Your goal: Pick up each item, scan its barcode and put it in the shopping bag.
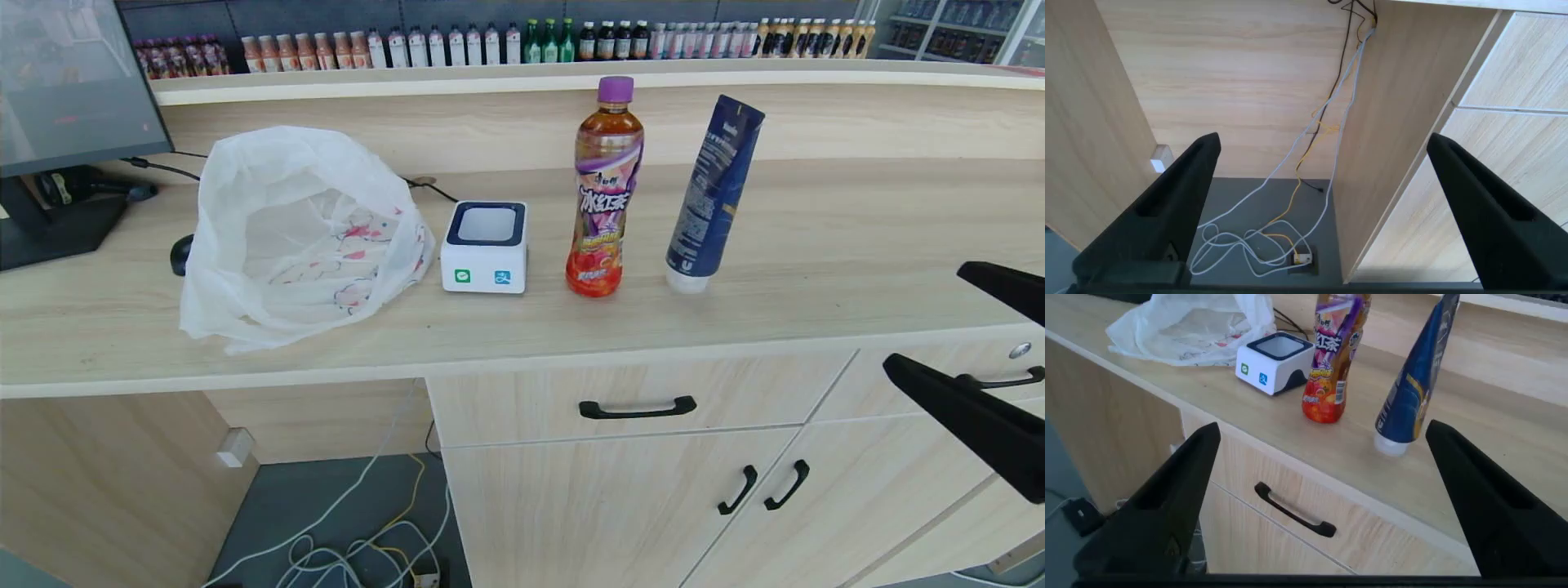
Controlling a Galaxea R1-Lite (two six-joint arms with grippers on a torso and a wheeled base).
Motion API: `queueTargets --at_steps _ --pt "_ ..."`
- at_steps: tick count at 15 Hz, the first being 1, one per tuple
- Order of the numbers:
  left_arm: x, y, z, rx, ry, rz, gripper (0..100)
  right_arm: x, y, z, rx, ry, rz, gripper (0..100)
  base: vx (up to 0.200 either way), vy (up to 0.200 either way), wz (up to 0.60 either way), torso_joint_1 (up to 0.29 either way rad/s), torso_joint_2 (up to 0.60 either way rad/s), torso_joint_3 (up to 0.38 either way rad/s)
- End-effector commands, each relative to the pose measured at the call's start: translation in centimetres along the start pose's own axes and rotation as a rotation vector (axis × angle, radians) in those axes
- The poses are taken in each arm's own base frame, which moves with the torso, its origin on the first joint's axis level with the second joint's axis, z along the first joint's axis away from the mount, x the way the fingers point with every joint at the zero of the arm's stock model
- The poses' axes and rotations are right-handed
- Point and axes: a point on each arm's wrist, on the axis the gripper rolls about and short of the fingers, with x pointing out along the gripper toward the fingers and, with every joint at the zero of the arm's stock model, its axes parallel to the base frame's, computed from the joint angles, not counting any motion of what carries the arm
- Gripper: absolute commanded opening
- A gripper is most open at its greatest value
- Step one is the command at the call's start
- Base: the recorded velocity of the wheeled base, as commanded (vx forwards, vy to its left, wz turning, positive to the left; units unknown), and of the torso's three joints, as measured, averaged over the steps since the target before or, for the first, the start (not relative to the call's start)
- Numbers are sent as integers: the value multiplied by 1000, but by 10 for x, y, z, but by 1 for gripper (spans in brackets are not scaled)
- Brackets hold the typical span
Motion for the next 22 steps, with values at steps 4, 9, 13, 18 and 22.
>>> queueTargets --at_steps 4,9,13,18,22 --pt "0 0 0 0 0 1 100 54 30 -1 -14 100 5 100 0 0 0 0 0 0" --pt "0 0 0 0 0 1 100 103 75 9 50 127 -96 100 0 0 0 0 0 0" --pt "0 0 0 0 0 1 100 149 104 -12 178 -7 -276 100 0 0 0 0 0 0" --pt "0 0 0 0 0 1 100 176 107 -18 128 -33 -319 100 0 0 0 0 0 0" --pt "0 0 0 0 0 1 100 195 112 -21 130 -43 -326 100 0 0 0 0 0 0"
